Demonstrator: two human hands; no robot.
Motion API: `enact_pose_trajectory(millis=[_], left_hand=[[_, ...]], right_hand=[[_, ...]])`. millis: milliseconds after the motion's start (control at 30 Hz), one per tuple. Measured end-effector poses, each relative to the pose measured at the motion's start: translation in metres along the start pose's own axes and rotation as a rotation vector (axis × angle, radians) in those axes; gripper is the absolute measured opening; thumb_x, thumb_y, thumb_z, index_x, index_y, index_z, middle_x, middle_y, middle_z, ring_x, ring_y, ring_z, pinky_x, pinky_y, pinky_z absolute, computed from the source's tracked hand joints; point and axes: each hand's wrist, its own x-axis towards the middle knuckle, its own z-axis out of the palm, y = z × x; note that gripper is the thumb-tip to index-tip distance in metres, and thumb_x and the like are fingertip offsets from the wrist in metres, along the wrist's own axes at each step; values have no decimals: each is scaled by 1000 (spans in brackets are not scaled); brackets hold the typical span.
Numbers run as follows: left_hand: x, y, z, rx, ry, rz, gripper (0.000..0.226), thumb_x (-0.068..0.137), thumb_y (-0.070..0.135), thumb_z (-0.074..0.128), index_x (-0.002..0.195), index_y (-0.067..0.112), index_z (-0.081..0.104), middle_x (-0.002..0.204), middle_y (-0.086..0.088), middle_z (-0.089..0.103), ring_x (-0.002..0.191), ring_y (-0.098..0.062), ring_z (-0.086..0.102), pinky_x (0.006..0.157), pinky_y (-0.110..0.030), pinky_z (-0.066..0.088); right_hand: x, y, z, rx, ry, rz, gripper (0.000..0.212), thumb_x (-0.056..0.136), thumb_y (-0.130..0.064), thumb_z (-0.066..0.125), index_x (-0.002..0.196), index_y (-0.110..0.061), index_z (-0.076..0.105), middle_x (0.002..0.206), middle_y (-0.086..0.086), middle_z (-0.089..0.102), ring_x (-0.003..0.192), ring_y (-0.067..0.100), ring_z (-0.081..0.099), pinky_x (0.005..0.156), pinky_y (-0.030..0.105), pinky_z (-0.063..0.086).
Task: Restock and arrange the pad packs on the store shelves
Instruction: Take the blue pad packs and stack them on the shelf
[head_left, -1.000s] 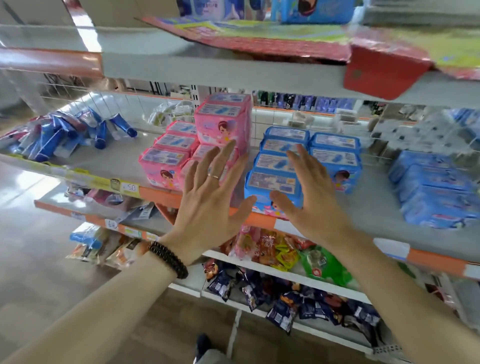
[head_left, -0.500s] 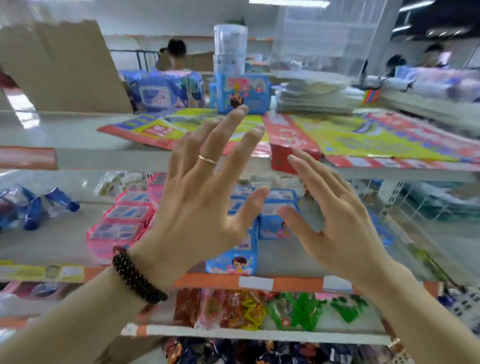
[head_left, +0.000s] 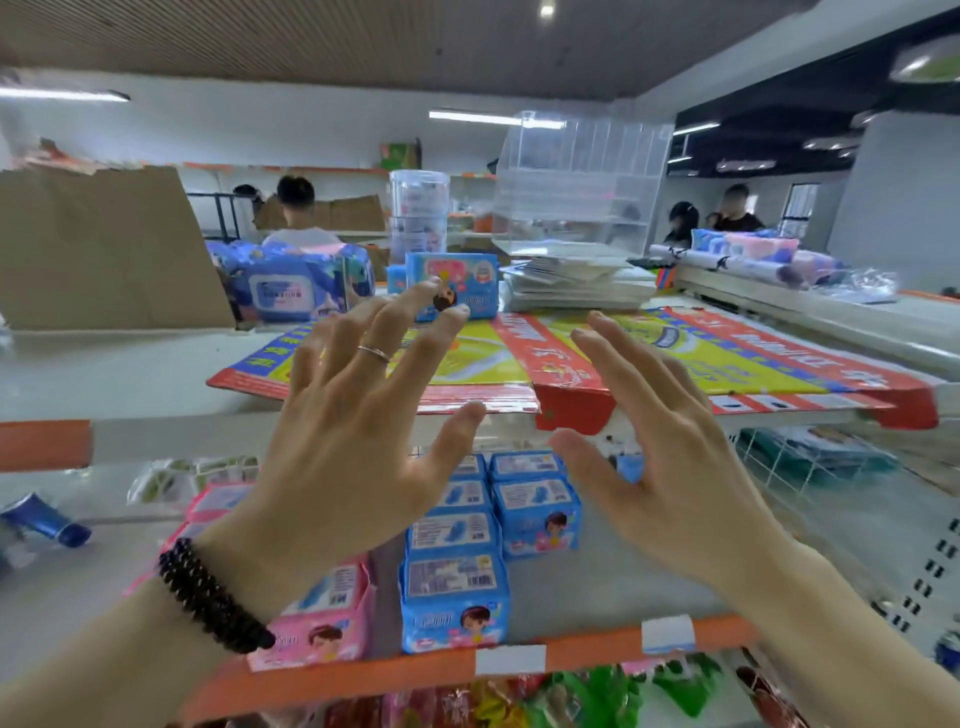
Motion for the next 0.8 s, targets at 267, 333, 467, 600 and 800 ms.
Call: enact_pose_trajectory(millis=[267, 333, 467, 600, 800], left_hand=[[-8, -30, -11, 30, -35, -11, 67, 93, 58, 39, 149, 21, 43, 159, -3, 34, 142, -27, 31, 116, -55, 22], [-9, -36, -12, 30, -49, -17, 67, 93, 58, 39, 149, 23, 41, 159, -1, 33, 142, -27, 32, 116, -56, 22], [-2, -48, -14, 63, -39, -2, 66, 93, 59, 39, 147, 22, 45, 157, -2, 37, 139, -30, 36, 115, -56, 24], [21, -64, -17, 116, -61, 33, 67, 94, 60, 35, 148, 21, 44, 159, -2, 35, 140, -30, 36, 114, -55, 23], [59, -83, -7, 184, -77, -8, 64, 93, 60, 34, 147, 27, 42, 159, 2, 33, 140, -28, 36, 114, -54, 27]], right_hand=[[20, -16, 9, -97, -28, 53, 73, 92, -58, 46, 153, -21, 35, 161, 1, 31, 148, 22, 30, 112, 58, 35], [27, -19, 10, -115, -47, 59, 74, 91, -60, 44, 154, -23, 32, 162, -1, 29, 148, 21, 28, 112, 58, 35], [49, -17, 16, -151, -95, 27, 75, 90, -61, 42, 155, -26, 27, 162, -2, 28, 148, 20, 26, 114, 54, 33], [83, -4, 22, -182, -127, -13, 75, 90, -60, 41, 155, -26, 26, 162, -1, 28, 148, 22, 26, 112, 56, 35], [143, 28, 37, -228, -183, -26, 78, 90, -56, 46, 157, -25, 22, 163, -1, 25, 148, 22, 24, 114, 55, 32]])
